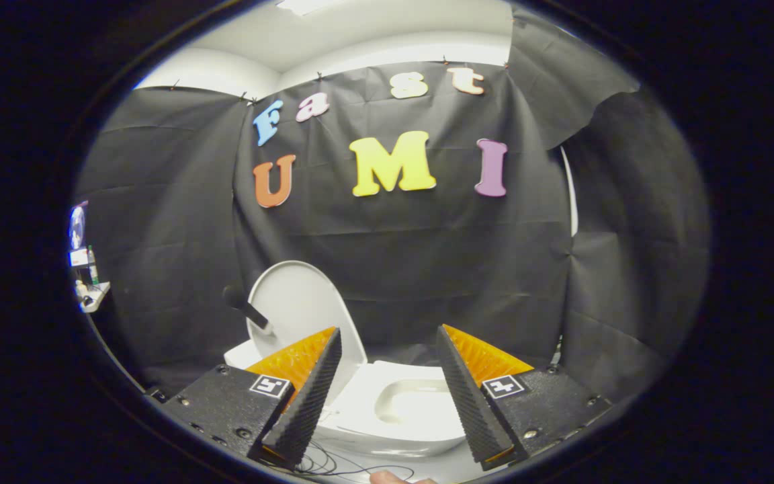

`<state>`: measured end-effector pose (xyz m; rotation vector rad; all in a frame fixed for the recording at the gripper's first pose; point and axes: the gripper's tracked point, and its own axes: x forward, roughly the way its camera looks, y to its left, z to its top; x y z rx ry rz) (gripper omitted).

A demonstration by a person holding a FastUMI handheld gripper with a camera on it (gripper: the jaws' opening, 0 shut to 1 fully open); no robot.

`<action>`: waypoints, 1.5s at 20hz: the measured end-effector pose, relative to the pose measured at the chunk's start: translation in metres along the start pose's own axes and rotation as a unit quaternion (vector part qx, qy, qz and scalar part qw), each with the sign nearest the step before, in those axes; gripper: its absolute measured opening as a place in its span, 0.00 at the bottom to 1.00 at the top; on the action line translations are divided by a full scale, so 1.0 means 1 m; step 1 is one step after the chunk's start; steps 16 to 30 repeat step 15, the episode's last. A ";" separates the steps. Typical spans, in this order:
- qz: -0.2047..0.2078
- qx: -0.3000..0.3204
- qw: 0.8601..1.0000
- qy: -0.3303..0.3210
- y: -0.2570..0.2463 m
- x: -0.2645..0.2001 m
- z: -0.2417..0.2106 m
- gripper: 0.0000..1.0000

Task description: Open the toilet lid.

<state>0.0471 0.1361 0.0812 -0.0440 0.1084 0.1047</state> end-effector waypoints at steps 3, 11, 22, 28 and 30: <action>-0.010 0.004 1.000 -0.014 -0.028 -0.015 -0.015 0.89; -0.008 -0.008 0.997 -0.072 -0.061 -0.039 -0.038 0.90; -0.002 -0.003 0.998 -0.069 -0.068 -0.047 -0.055 1.00; -0.002 -0.003 0.998 -0.069 -0.068 -0.047 -0.055 1.00; -0.002 -0.003 0.998 -0.069 -0.068 -0.047 -0.055 1.00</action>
